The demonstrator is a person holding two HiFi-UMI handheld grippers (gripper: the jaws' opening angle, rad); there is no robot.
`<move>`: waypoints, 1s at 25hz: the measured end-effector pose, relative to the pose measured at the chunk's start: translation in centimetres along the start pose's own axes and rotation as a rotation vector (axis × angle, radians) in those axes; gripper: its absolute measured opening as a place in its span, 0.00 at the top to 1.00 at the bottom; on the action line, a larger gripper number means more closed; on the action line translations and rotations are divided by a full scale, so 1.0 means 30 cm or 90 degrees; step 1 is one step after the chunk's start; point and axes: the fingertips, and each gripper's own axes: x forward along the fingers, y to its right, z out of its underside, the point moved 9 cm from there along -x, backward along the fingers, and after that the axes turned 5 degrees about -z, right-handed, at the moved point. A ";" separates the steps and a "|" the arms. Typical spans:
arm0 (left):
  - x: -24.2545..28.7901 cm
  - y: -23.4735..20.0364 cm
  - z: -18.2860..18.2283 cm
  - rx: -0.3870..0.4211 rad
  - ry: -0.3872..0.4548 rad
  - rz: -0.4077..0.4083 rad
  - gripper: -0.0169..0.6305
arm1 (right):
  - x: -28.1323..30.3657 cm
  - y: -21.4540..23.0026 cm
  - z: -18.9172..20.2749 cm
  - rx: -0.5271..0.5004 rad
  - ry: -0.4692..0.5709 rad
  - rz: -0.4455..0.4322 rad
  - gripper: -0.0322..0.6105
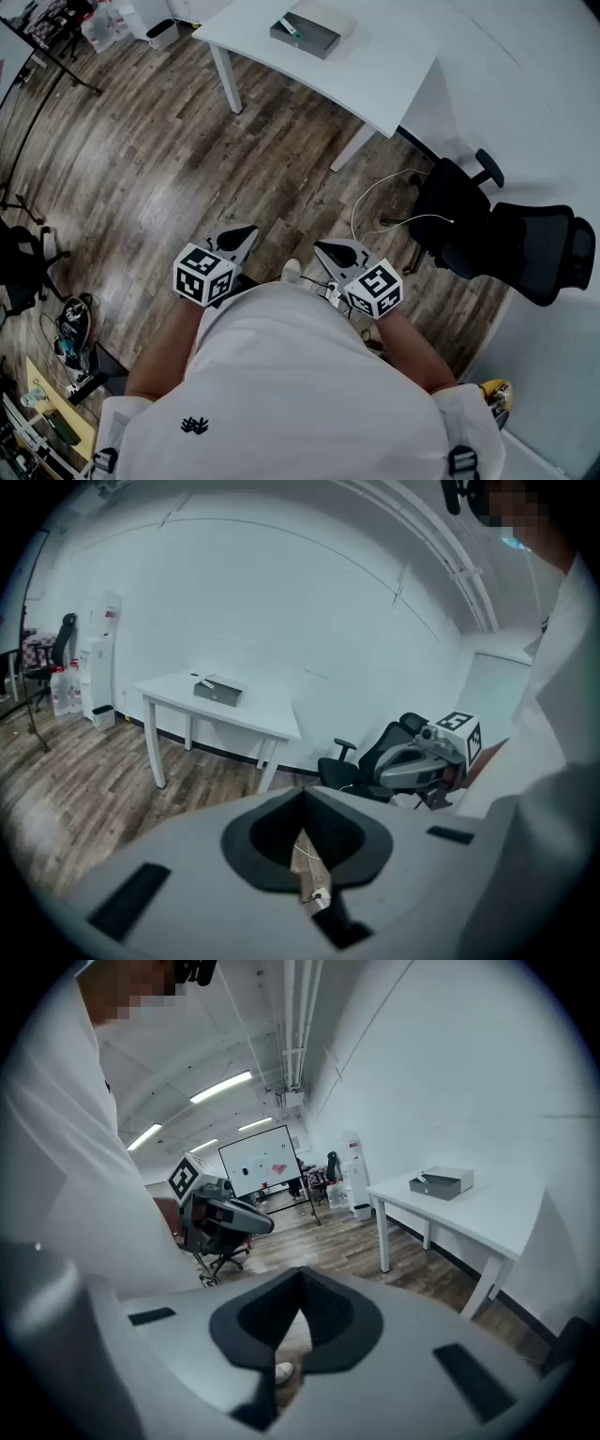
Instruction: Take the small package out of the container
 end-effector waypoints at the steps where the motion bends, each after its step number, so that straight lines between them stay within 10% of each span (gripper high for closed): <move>1: 0.014 0.000 -0.019 0.003 0.002 -0.002 0.97 | 0.002 0.022 -0.006 0.000 0.003 -0.001 0.94; 14: 0.105 -0.141 -0.145 -0.005 0.025 0.024 0.96 | 0.114 0.192 -0.091 0.005 0.003 0.017 0.94; 25: 0.146 -0.638 -0.383 0.037 0.024 0.103 0.96 | 0.472 0.329 -0.395 0.021 0.007 0.131 0.93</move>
